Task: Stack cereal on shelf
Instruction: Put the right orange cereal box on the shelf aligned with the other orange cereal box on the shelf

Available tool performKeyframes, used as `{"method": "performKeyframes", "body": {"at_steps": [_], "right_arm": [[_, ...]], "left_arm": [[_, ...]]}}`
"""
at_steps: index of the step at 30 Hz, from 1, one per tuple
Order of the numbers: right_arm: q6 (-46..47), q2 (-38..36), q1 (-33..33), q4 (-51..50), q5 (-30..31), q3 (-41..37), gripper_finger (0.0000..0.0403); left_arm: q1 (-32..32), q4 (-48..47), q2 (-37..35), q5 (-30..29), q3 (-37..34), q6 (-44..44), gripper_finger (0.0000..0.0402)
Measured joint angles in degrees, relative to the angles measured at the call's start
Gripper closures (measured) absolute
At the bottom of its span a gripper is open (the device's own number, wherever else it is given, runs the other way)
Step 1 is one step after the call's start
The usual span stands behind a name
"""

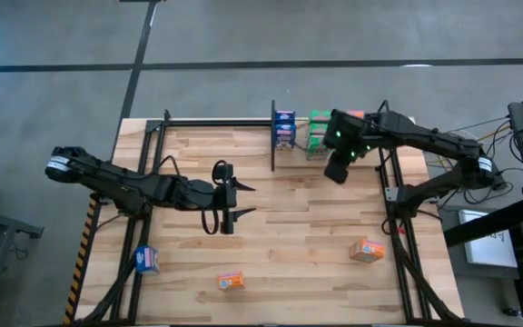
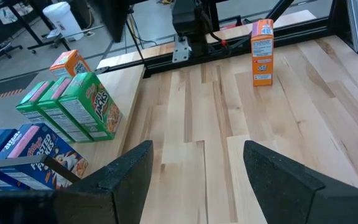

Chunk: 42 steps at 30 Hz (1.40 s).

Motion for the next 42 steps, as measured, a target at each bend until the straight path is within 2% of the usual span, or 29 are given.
{"method": "performKeyframes", "body": {"at_steps": [6, 16, 22, 28, 32, 36, 42], "right_arm": [[11.6, -1.0, 12.9, 0.0, -1.4, -0.3, 0.0394], [28.3, 2.9, 36.3, -1.3, -3.6, -0.4, 0.0394], [41.5, 3.3, 48.4, -3.4, -3.4, -1.7, 0.0394], [48.4, 3.3, 58.8, -3.9, -1.7, -3.5, 0.0394], [52.5, 3.3, 63.3, -5.2, 1.7, -5.1, 0.0394], [56.4, 3.3, 64.6, -8.8, 2.8, -5.7, 0.0380], [57.2, 3.3, 64.5, -11.8, 3.5, -5.8, 0.0309]], "left_arm": [[0.0, 0.0, 0.0, 0.0, 0.0, 0.0, 0.0168], [0.0, 0.1, 0.0, 0.0, 0.0, -0.2, 0.0168], [0.0, 0.2, 0.0, 0.0, 0.0, -0.3, 0.0168], [0.0, 0.2, 0.0, 0.0, 0.0, -0.5, 0.0168], [0.0, 0.2, 0.0, 0.0, 0.0, -0.3, 0.0168], [0.0, 0.2, 0.0, 0.0, 0.0, 0.0, 0.0168], [0.0, 0.2, 0.0, 0.0, 0.0, 0.0, 0.0168]]}}
